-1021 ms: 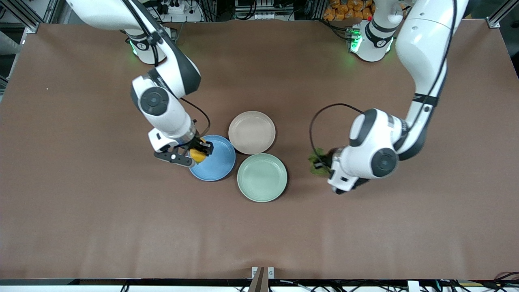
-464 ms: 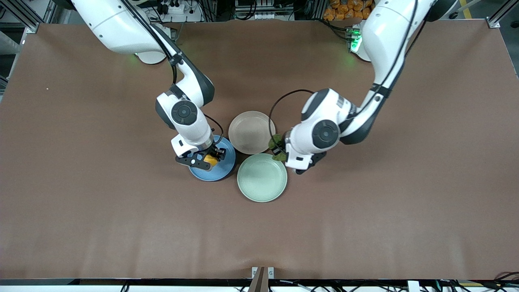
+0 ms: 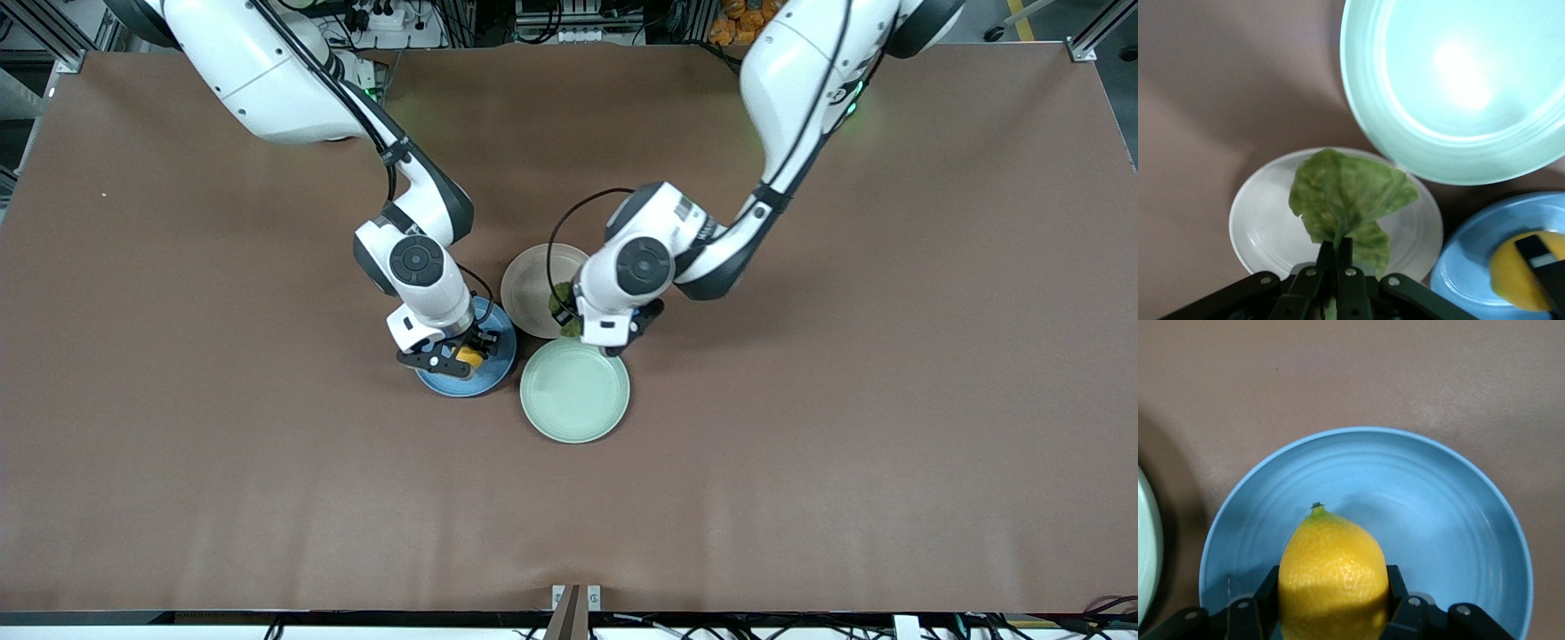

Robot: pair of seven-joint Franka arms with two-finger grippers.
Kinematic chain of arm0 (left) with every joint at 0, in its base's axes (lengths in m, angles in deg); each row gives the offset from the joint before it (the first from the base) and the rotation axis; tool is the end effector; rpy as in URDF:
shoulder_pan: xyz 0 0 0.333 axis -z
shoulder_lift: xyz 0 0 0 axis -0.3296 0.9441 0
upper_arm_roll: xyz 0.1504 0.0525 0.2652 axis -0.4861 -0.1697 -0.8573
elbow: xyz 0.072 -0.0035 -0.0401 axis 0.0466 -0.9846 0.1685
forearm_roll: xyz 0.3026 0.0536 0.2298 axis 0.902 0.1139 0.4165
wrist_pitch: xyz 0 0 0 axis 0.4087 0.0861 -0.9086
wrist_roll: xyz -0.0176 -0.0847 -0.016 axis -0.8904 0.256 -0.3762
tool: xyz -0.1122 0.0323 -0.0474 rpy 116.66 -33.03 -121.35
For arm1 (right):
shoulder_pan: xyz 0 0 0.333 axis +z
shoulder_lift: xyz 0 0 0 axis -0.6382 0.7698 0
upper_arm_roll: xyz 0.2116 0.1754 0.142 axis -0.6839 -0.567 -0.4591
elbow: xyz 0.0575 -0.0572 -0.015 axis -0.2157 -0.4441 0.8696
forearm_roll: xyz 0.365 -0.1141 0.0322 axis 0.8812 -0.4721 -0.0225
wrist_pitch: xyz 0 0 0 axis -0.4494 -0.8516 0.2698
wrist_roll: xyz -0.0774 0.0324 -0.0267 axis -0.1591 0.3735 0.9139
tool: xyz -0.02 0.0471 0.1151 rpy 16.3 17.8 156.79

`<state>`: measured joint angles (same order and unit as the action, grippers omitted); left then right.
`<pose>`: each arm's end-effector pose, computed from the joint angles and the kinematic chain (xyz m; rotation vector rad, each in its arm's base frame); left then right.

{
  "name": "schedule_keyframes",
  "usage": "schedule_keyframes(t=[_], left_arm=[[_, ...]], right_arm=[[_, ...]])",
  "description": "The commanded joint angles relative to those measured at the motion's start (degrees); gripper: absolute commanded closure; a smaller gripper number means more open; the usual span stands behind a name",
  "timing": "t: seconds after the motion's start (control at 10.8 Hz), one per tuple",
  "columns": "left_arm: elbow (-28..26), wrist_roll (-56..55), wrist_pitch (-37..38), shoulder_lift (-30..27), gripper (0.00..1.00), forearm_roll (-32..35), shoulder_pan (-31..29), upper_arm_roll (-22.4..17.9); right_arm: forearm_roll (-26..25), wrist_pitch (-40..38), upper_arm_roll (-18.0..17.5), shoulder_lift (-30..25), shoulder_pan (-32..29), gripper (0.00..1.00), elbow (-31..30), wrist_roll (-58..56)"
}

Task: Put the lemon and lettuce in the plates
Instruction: 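Carry the lemon over the blue plate while the left gripper carries lettuce, then release the lemon onto the blue plate while the left gripper lowers lettuce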

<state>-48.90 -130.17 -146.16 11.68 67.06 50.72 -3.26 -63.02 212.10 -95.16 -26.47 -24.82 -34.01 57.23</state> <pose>0.4937 -0.5039 0.2333 2.7503 1.1526 -0.4669 0.5513 0.3280 0.1835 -3.1027 0.3848 -0.0889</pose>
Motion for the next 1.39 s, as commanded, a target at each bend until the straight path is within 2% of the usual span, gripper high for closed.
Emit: schedule_keyframes(t=[0.0, 0.09, 0.19, 0.28, 0.37, 0.46, 0.56, 0.65, 0.74, 0.84, 1.11, 1.3], left_arm=[[0.0, -3.6, -0.8, -0.1, 1.0, 1.6, 3.6, -2.4], [-0.1, -4.2, -0.8, -0.1, 1.0, 1.7, 4.3, -2.4], [-0.1, -5.5, -0.8, 0.0, 1.0, 2.5, 5.2, -2.7], [-0.1, -5.9, -0.8, 0.0, 0.97, 3.1, 5.3, -2.7], [-0.1, -5.9, -0.9, 0.1, 0.83, 3.2, 5.4, -2.7], [-0.1, -5.7, -1.2, 0.3, 0.54, 3.4, 5.4, -2.7], [-0.1, -5.0, -1.2, 0.3, 0.18, 3.4, 5.1, -2.7], [-0.1, -5.0, -1.2, 0.1, 0.05, 3.4, 4.7, -2.7], [-0.1, -4.9, -1.1, -0.2, 0.02, 3.4, 4.3, -2.7], [0.1, -4.6, -0.9, -0.6, 0.0, 3.4, 3.7, -2.7], [0.3, 2.0, 2.8, -3.7, 0.0, 4.0, -0.7, -2.7], [0.4, 8.3, 8.2, -7.1, 0.0, 6.2, -4.6, -2.7]], right_arm=[[-1.8, -0.2, -0.3, 0.3, -0.8, 0.48, 1.5, 1.5], [-1.5, -0.2, -0.4, -0.3, -1.3, 0.27, 1.4, 1.5], [-1.5, -0.6, -0.4, -1.3, -1.9, 0.0, 1.4, 1.0], [-1.5, -1.0, -0.5, -3.2, -2.4, 0.0, 1.3, 0.8], [-1.0, -2.0, -0.6, -5.8, -3.8, 0.0, 0.8, 0.5], [-0.7, -4.4, -1.5, -8.1, -5.2, 0.0, 0.9, 0.2], [0.8, -6.3, -2.6, -10.6, -7.1, 0.0, 0.8, -1.5], [4.7, -8.8, -2.9, -13.3, -8.7, 0.0, 0.9, -6.3], [10.4, -12.0, -2.9, -16.5, -10.3, 0.0, 0.9, -13.1], [14.0, -15.6, -2.8, -19.7, -12.4, 0.0, 1.0, -18.7], [14.9, -22.9, -2.8, -26.8, -16.1, 0.0, 1.4, -26.1], [15.0, -27.4, -0.6, -31.0, -16.7, 0.0, 1.5, -31.7]])
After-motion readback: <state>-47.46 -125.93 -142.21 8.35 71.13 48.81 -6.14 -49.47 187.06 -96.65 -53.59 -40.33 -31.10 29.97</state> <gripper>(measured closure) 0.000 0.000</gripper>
